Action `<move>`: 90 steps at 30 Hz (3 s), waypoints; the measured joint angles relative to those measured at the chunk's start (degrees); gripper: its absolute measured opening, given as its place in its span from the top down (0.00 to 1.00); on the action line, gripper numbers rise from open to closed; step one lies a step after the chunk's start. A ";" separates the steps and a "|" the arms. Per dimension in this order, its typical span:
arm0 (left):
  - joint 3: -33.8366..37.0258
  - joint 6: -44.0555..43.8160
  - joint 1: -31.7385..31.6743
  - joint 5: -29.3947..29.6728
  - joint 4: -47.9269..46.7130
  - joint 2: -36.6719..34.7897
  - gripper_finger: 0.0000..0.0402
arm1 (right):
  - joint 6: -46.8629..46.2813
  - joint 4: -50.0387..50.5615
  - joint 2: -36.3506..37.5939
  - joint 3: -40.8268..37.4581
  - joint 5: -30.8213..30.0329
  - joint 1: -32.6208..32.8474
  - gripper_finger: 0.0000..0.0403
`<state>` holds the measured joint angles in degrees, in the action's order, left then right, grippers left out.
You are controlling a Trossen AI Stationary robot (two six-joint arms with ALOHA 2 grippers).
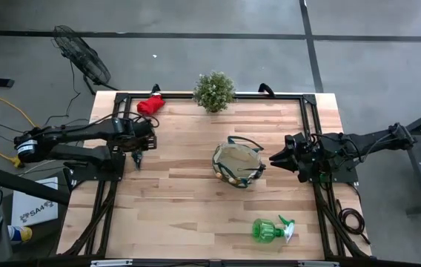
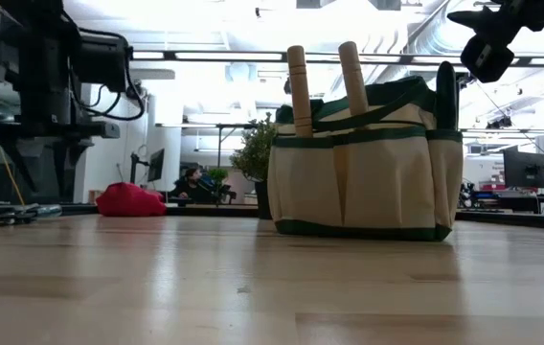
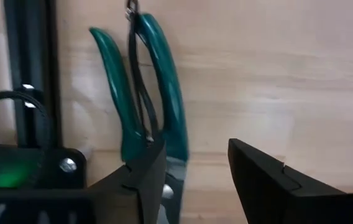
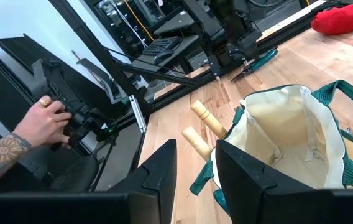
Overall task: Pick & Place Garden tools in Gardening bag
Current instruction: Put the green shear scissors into the brown gardening bag
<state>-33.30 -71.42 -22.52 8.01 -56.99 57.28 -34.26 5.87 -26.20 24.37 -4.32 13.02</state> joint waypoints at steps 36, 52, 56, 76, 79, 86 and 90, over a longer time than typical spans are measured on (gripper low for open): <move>-0.07 -0.21 -9.07 0.10 1.04 11.65 0.58 | 0.00 -0.01 0.02 0.01 0.00 0.00 0.74; -0.07 0.66 -8.98 -3.60 3.27 15.38 0.69 | 0.00 0.00 0.02 0.01 0.00 0.00 0.74; -0.07 1.14 -8.98 -4.33 3.34 15.36 0.83 | 0.00 0.00 0.01 0.02 0.00 -0.01 0.74; -2.12 3.75 -8.96 -6.15 1.07 11.67 0.89 | 0.00 0.00 0.00 0.00 0.00 0.00 0.74; -2.29 4.20 -8.96 -6.05 1.27 11.67 0.97 | 0.00 0.00 0.02 0.02 0.00 0.00 0.74; -2.29 5.20 -8.88 -6.10 1.33 11.67 0.97 | 0.00 0.00 0.02 -0.01 0.00 -0.01 0.74; -2.29 5.19 -7.72 -5.97 1.25 11.67 0.99 | 0.00 0.00 0.02 -0.01 0.00 0.00 0.74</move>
<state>-35.59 -66.23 -30.24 2.04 -55.74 68.95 -34.26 5.87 -26.17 24.36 -4.32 13.02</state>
